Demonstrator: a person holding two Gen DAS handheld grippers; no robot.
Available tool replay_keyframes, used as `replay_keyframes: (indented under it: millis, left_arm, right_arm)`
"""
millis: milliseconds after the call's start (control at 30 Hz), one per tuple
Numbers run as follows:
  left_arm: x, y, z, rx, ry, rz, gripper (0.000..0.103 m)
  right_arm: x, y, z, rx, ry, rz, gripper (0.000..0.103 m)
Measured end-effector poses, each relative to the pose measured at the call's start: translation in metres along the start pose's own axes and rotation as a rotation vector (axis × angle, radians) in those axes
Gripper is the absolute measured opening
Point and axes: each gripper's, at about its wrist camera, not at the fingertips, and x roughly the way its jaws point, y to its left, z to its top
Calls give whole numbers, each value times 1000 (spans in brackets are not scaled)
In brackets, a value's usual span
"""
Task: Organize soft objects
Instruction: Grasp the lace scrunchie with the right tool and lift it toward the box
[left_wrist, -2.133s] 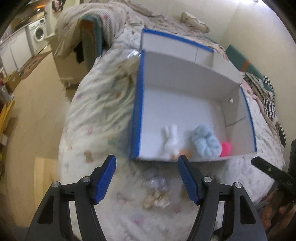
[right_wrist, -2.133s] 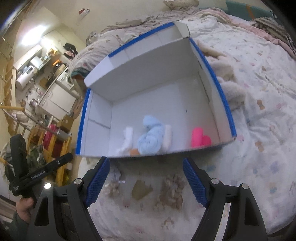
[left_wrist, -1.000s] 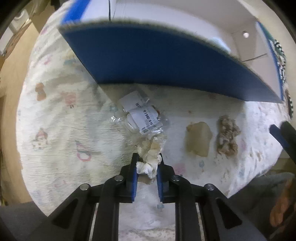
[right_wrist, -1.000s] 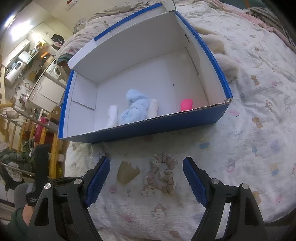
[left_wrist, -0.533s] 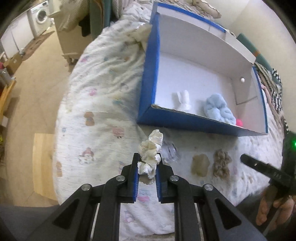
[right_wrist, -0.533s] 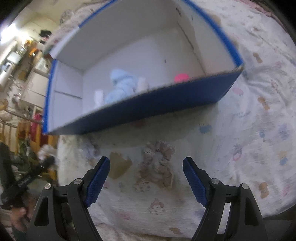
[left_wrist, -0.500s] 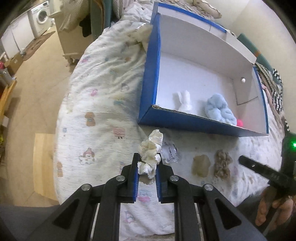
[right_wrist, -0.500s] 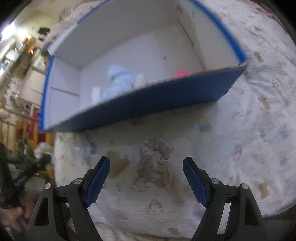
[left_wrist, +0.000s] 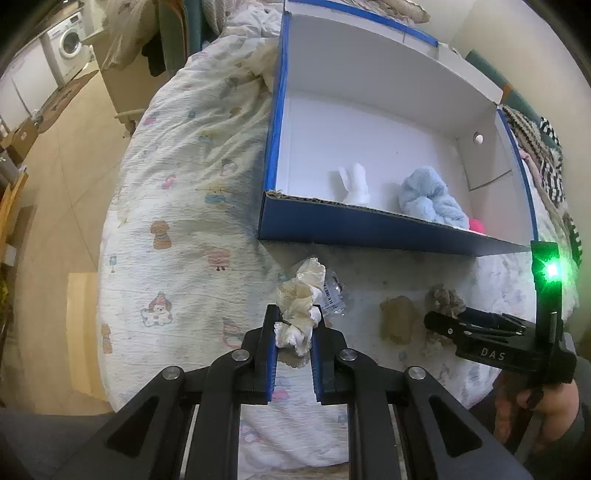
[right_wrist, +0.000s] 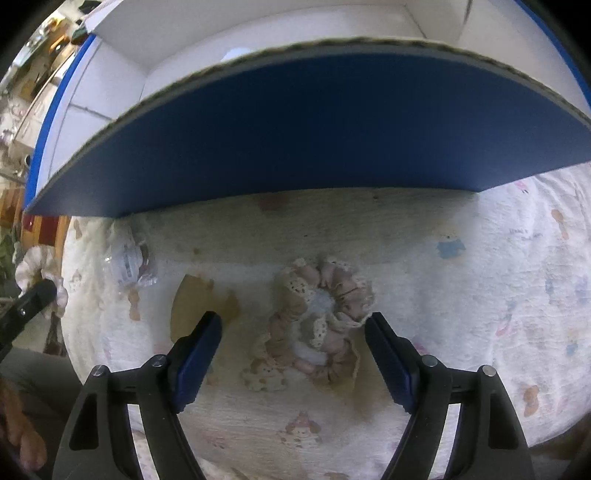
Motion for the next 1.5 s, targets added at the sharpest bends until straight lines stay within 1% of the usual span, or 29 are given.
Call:
replay_keyframes:
  millis: [33, 67, 133, 167, 200, 233, 267, 433, 567, 633, 667, 700, 800, 933, 1000, 1067, 1200, 1300, 1500]
  left_arm:
    - [1, 0, 0, 2, 2, 5, 14]
    - [2, 0, 0, 2, 4, 7, 14]
    - [4, 0, -1, 1, 10, 11, 14]
    - [6, 0, -1, 1, 14, 11, 14]
    - [6, 0, -1, 0, 13, 15, 14]
    - [7, 1, -1, -1, 10, 19, 14]
    - [8, 0, -1, 0, 9, 23, 14]
    - [9, 0, -2, 8, 3, 42, 14]
    - [6, 0, -3, 12, -18, 54, 14]
    - [1, -1, -4, 13, -23, 44, 14]
    - [-5, -1, -4, 9, -31, 22, 14]
    - [-9, -2, -4, 14, -40, 22, 14]
    - [-23, -2, -5, 18, -75, 32, 14]
    - [-37, -2, -1, 1, -104, 24, 14]
    - [-44, -5, 2, -2, -119, 14, 14]
    - [-51, -9, 7, 5, -130, 4, 14]
    - [-63, -21, 24, 32, -159, -6, 14]
    - [-66, -32, 41, 57, -175, -5, 14]
    - [-59, -52, 74, 81, -167, -31, 14]
  right_arm:
    - [1, 2, 0, -9, 2, -9, 72]
    - [3, 3, -1, -18, 7, -18, 57]
    - [7, 8, -2, -37, 17, -42, 41]
    - [7, 10, -3, -51, 13, -51, 34]
    - [6, 12, -4, -62, 10, -51, 31]
    - [4, 14, -4, -76, 1, -53, 22]
    - [2, 16, -5, -89, -10, -54, 20]
    - [-11, 13, -13, -99, -47, -32, 19]
    - [-29, 3, -23, -84, -78, 22, 19]
    - [-41, 3, -28, -88, -102, 49, 19]
    - [-50, -2, -28, -90, -114, 67, 19]
    - [-56, -2, -29, -91, -125, 80, 19]
    - [-78, 0, -36, -96, -171, 123, 19]
    - [-104, 2, -41, -115, -236, 179, 19]
    - [-118, 4, -41, -127, -282, 200, 19]
    - [-132, 6, -38, -132, -327, 217, 19]
    - [-157, 12, -21, -124, -404, 256, 19]
    - [-165, 17, -2, -122, -419, 274, 19]
    - [-165, 19, 36, -124, -438, 255, 19]
